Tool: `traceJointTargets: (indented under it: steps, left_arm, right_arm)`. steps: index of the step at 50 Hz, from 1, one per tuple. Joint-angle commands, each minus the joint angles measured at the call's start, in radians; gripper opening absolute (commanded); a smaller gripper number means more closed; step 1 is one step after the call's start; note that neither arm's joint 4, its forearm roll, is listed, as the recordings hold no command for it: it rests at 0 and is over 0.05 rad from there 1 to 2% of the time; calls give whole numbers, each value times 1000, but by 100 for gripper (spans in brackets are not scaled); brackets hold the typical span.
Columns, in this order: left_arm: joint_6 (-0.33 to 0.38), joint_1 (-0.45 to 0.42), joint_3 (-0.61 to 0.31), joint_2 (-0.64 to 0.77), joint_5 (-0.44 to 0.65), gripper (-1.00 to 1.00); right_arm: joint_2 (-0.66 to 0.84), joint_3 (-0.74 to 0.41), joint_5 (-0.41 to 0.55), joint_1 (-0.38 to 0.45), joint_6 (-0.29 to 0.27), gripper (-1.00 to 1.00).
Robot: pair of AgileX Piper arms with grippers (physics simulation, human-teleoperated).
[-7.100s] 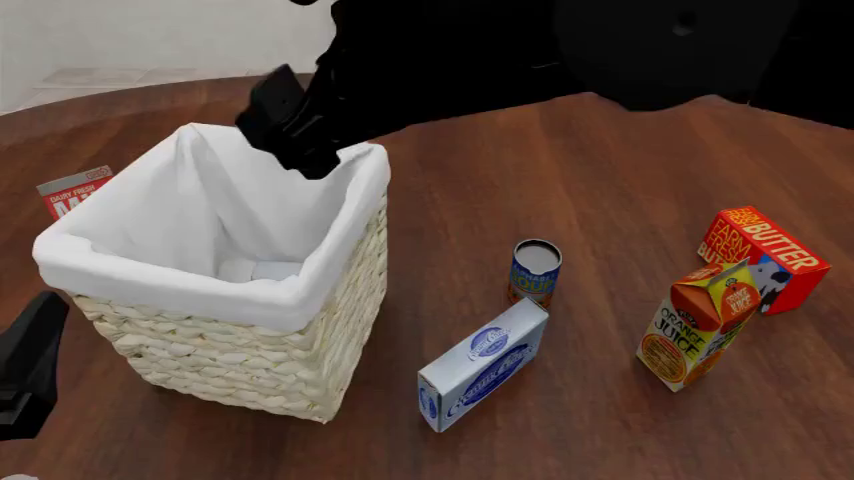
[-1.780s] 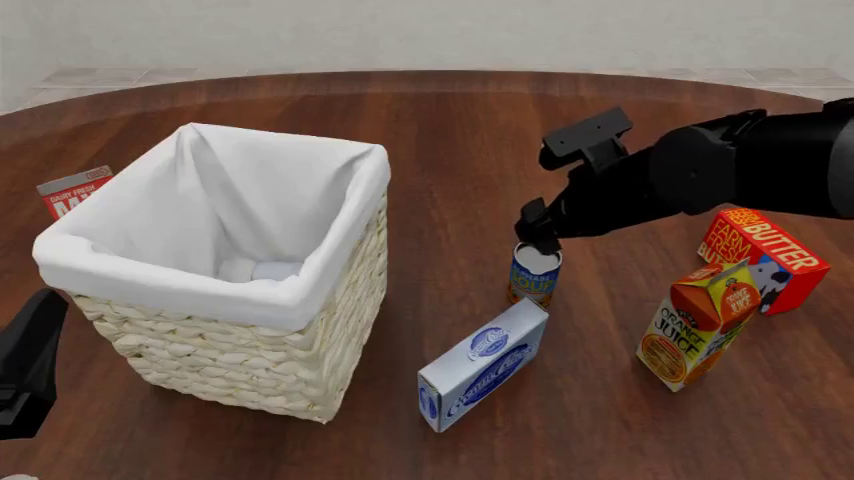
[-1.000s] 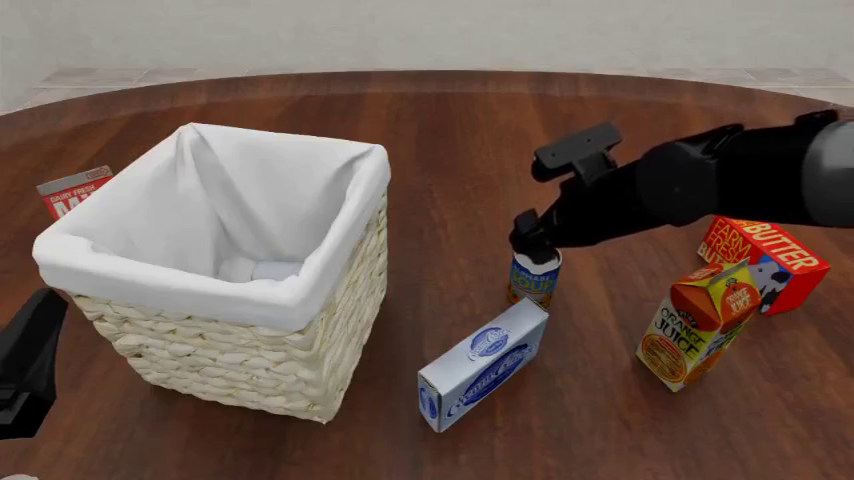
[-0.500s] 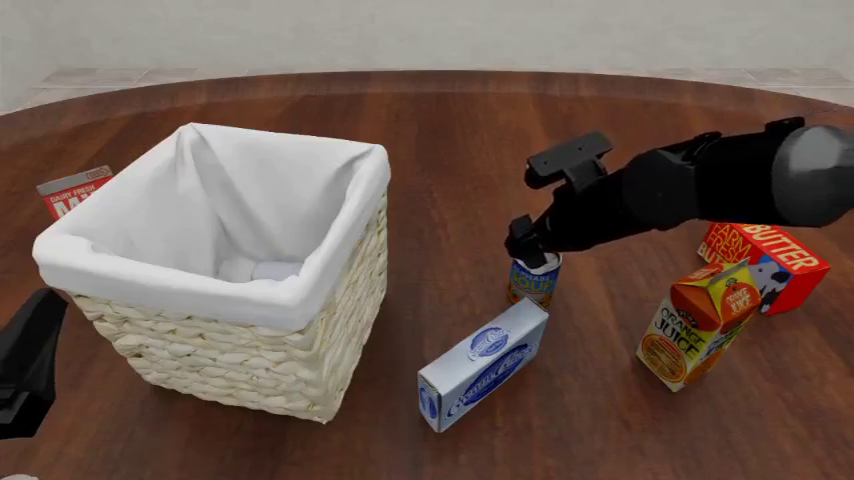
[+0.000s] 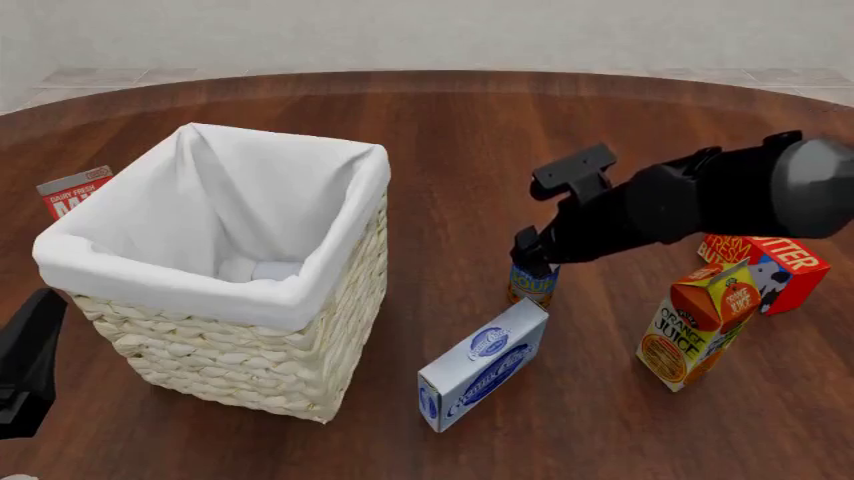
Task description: Pick up the alphabet soup and the tomato sauce, and put them in the basket.
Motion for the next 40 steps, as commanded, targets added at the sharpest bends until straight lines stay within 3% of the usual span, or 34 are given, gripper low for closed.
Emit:
traceJointTargets:
  steps: [1,40]
  left_arm:
    - [0,0,0,0,0,100]
    - [0,0,0,0,0,100]
  right_arm:
    - [14,6,-12,-4,3,100]
    - [74,-2,-45,-9,9,100]
